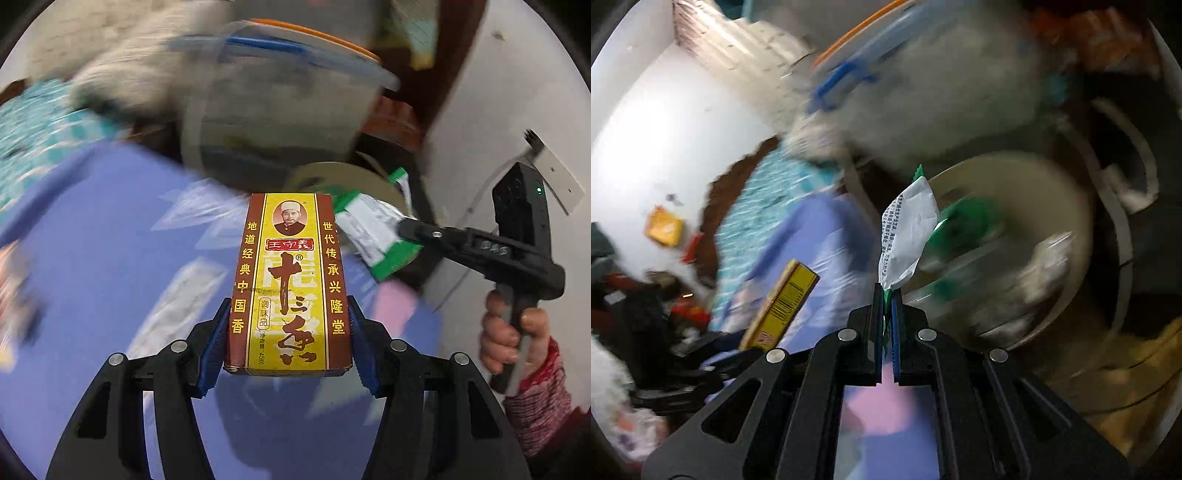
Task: Collect trash
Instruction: 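Carry the box with the left tool while the right tool carries the packet, releasing both into the bin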
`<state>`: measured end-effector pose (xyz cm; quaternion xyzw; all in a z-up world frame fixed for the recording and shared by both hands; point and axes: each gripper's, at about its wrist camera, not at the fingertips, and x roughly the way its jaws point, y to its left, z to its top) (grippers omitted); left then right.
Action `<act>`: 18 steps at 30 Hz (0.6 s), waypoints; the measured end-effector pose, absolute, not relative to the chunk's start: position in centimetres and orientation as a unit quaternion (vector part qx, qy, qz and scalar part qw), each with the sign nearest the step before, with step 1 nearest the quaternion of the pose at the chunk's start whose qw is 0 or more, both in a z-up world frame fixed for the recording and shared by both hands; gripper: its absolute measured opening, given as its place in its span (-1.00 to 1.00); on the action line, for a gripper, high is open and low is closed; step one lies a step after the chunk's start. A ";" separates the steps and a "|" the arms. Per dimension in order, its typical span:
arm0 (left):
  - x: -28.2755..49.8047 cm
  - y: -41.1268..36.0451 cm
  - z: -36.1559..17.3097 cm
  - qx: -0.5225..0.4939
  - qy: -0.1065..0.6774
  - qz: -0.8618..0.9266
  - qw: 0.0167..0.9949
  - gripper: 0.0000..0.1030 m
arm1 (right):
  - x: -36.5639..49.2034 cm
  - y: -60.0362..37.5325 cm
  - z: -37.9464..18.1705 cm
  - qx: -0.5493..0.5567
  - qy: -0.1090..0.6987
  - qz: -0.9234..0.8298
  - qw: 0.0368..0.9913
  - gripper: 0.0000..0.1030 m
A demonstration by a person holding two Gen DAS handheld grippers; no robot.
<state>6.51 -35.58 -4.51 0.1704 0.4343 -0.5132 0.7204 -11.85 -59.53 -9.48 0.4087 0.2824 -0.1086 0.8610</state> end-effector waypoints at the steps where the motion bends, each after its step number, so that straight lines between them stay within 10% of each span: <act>1: 6.2 -38.3 -4.7 0.178 0.438 -0.525 0.708 0.08 | -12.1 -60.5 -9.5 0.399 0.287 -0.130 0.861 -0.88; 7: 5.3 -48.6 -7.0 0.215 0.460 -0.537 0.674 0.39 | -11.3 -63.8 -12.6 0.392 0.326 -0.171 0.843 -0.77; 8: 5.5 -49.4 -7.3 0.216 0.466 -0.532 0.673 0.56 | -11.4 -64.0 -13.4 0.411 0.319 -0.163 0.838 -0.56; 9: 5.6 -50.0 -7.6 0.212 0.473 -0.528 0.672 0.56 | -11.4 -64.0 -13.4 0.411 0.319 -0.163 0.838 0.04; 11: 5.9 -50.5 -8.0 0.202 0.485 -0.527 0.668 0.56 | -12.0 -63.5 -13.1 0.424 0.276 -0.156 0.848 0.42; 18: 6.9 -45.6 -5.8 0.149 0.473 -0.524 0.693 0.57 | -13.6 -61.5 -9.9 0.418 0.216 -0.181 0.864 0.36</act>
